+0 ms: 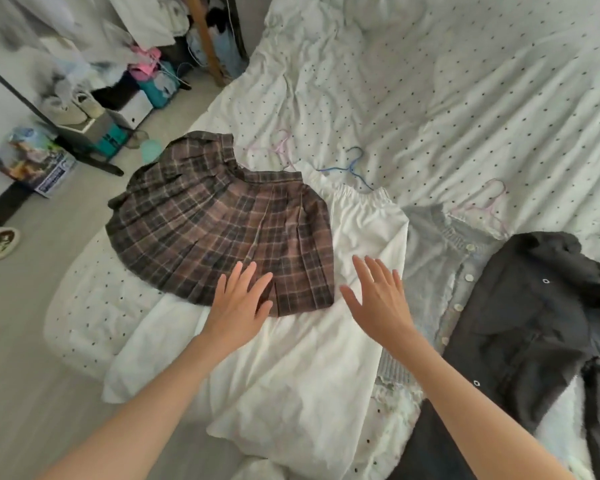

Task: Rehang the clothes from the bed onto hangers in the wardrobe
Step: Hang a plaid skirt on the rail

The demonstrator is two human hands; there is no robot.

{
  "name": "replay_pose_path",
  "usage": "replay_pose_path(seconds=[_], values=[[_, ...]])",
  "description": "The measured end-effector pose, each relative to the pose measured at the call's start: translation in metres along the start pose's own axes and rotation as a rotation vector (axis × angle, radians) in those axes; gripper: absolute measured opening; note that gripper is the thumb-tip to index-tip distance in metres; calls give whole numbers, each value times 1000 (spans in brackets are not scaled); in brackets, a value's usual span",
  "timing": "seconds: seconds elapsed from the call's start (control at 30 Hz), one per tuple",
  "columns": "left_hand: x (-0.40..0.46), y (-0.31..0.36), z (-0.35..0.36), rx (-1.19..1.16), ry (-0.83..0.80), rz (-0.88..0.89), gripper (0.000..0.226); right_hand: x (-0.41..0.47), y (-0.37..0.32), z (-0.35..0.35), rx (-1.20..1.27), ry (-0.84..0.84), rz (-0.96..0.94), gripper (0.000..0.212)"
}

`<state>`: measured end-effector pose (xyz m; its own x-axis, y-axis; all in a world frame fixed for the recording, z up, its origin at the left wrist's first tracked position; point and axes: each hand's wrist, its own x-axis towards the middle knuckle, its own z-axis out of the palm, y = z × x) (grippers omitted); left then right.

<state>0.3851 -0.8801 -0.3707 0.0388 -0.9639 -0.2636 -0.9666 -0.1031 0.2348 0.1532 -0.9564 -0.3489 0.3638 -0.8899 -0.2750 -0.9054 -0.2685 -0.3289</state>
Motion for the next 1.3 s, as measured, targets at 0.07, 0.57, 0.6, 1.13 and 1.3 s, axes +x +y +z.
replay_pose_path(seconds=[0.07, 0.57, 0.6, 1.13, 1.3], values=[[31, -33, 11, 11, -90, -26, 52, 50, -11, 10, 1, -7, 28, 60], [179, -199, 140, 122, -251, 20, 62, 340, -42, 106, 139, -35, 157, 58], [179, -201, 144, 120, -253, 23, 64, 352, -44, 110, 139, -32, 175, 58], [179, -209, 146, 110, -222, 48, 62, 402, -59, 113, 398, 74, 410, 38], [168, -202, 107, 78, -229, 19, 68, 371, -79, 72, 549, 113, 417, 24]])
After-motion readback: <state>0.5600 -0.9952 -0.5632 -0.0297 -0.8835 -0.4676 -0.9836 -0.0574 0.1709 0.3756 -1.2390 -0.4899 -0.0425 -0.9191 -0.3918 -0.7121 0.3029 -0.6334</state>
